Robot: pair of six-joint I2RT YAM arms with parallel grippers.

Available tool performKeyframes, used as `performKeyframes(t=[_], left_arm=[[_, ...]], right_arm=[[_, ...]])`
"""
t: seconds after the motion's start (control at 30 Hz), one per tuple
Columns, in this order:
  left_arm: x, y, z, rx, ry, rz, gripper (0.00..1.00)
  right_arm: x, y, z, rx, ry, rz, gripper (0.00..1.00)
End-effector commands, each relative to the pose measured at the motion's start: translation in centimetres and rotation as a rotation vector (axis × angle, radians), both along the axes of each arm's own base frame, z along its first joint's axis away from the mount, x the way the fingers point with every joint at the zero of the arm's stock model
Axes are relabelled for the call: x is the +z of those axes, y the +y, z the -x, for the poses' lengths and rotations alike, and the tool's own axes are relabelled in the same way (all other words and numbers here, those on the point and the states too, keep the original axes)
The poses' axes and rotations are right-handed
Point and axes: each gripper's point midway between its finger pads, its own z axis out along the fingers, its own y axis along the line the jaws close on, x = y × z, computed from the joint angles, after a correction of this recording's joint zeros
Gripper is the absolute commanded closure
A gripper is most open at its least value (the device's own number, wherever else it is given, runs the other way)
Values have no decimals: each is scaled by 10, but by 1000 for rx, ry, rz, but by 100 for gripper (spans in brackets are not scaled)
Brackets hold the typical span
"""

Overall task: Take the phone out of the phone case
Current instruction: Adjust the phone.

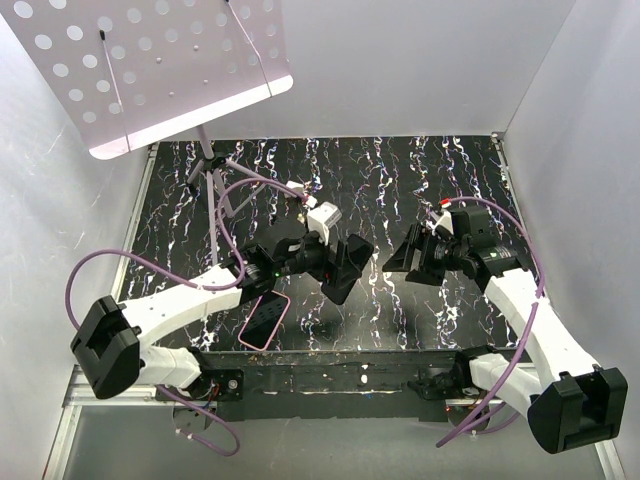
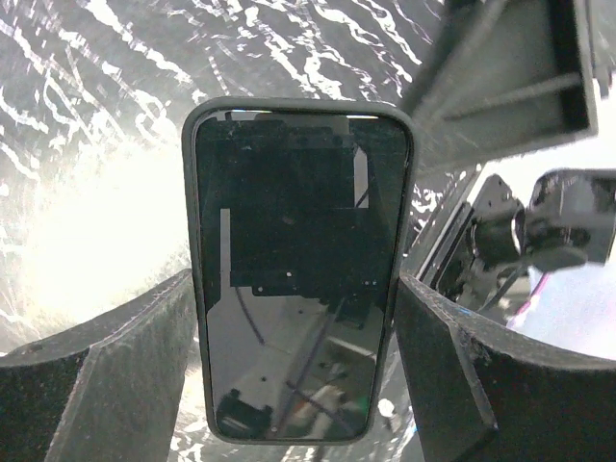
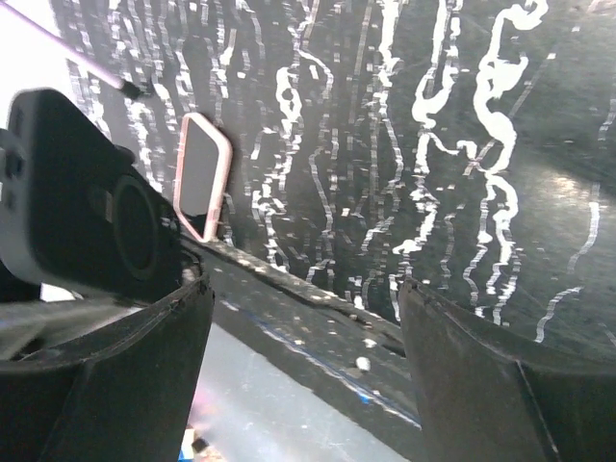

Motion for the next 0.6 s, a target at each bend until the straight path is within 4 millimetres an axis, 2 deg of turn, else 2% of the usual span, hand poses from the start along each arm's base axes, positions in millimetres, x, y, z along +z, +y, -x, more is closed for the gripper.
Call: performKeyframes(t=[0.0, 0.1, 0.2, 0.23, 0.33, 0.47, 0.57], left_arm=[[52, -4, 15, -246, -375, 59, 100], [50, 3, 21, -304, -502, 43, 100], [50, 11, 28, -367, -699, 47, 100], [61, 13, 32, -369, -785, 87, 100], [74, 22, 54, -413, -971, 191, 100], [70, 20, 68, -504, -970, 196, 100], [66, 18, 68, -523, -969, 188, 100]], right_arm=[[55, 24, -10, 1, -62, -184, 19], [72, 27, -10, -12, -66, -222, 23], [83, 21, -10, -46, -98, -206, 24], [87, 19, -10, -59, -114, -197, 24], [98, 15, -8, -66, -148, -183, 25], [112, 23, 1, -5, -156, -225, 24], [122, 33, 10, 45, -178, -235, 25]])
